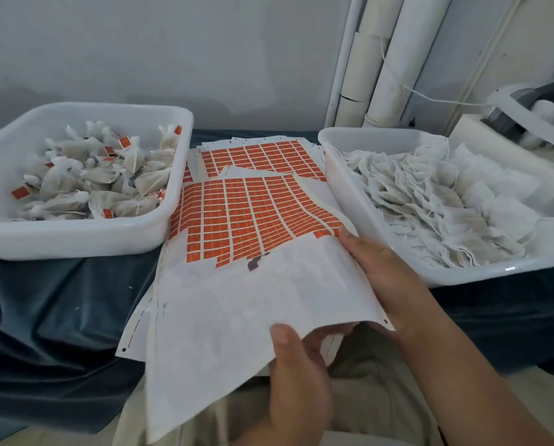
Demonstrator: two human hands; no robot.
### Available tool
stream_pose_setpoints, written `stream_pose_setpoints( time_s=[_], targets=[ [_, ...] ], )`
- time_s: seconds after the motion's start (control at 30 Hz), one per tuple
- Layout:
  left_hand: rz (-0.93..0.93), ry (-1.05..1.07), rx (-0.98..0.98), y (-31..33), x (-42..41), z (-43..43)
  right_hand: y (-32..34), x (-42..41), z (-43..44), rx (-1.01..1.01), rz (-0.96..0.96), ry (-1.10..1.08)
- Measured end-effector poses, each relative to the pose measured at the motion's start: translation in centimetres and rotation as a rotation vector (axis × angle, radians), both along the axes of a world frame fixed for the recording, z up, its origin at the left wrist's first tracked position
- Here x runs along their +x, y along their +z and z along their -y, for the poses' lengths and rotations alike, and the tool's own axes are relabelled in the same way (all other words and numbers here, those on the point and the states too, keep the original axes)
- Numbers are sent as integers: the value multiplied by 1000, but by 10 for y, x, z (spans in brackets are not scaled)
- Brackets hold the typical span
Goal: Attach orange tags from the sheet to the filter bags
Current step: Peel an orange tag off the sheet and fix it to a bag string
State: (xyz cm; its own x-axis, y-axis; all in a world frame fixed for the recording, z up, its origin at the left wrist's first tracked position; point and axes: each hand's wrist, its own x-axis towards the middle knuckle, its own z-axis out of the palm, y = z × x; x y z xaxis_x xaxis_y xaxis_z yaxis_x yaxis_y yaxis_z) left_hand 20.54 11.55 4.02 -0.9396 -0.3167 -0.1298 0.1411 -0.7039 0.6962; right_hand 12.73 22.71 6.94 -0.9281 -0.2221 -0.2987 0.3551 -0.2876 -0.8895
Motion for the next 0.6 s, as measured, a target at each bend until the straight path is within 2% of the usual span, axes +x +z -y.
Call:
stream_pose_setpoints(
  time_s=[0.2,0.27,0.33,0.43,0.53,0.6],
  targets=[
    [186,89,179,9,-15,11,-8,-1,5,19,32,-65],
    [272,136,152,2,-17,8,-9,0,6,109,9,-74],
    [349,233,129,-4,-18,4,-12,-1,7,311,-53,-80],
    [366,286,-18,-13,-19,2,-16,2,10,765,-262,-225],
    [362,301,-89,-19,-20,4,-21,7,11,868,-619,-315],
    [332,255,-61,-18,-21,6,-22,10,10,967,-763,-297]
  ],
)
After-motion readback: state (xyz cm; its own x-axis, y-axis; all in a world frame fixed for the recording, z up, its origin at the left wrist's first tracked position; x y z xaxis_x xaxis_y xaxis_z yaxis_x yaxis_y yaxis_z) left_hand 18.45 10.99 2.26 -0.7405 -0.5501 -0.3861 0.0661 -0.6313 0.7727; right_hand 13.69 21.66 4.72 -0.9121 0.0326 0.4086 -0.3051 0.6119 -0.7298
